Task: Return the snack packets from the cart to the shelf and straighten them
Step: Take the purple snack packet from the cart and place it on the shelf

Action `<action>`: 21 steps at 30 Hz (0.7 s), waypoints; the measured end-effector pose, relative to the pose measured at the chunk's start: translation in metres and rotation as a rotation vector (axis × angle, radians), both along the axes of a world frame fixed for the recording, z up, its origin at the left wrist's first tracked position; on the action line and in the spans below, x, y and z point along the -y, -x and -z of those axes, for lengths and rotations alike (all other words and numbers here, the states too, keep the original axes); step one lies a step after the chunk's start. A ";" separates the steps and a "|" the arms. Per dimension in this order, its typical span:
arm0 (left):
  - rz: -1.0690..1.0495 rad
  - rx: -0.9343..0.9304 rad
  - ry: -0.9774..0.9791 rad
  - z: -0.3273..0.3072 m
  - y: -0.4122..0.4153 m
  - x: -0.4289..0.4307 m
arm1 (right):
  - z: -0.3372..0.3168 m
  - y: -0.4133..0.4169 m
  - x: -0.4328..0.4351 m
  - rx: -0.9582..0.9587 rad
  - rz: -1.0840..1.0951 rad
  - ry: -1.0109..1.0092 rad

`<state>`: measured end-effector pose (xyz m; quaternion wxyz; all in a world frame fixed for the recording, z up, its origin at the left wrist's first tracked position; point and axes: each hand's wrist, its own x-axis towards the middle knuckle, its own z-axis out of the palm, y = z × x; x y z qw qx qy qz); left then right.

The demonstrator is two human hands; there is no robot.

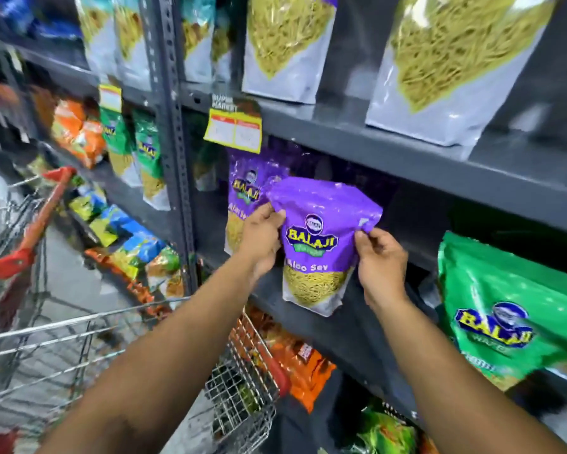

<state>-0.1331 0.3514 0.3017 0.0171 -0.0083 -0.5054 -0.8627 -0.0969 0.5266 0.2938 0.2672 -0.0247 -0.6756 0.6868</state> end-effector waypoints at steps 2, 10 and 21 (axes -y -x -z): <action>0.027 0.023 -0.002 0.000 0.022 -0.006 | 0.007 0.013 -0.006 0.034 0.080 -0.024; 0.132 0.028 0.066 -0.001 0.054 -0.011 | 0.013 0.034 -0.011 0.082 0.203 -0.115; -0.367 -0.583 0.657 0.060 -0.060 -0.044 | 0.018 -0.055 -0.016 0.007 0.182 -0.304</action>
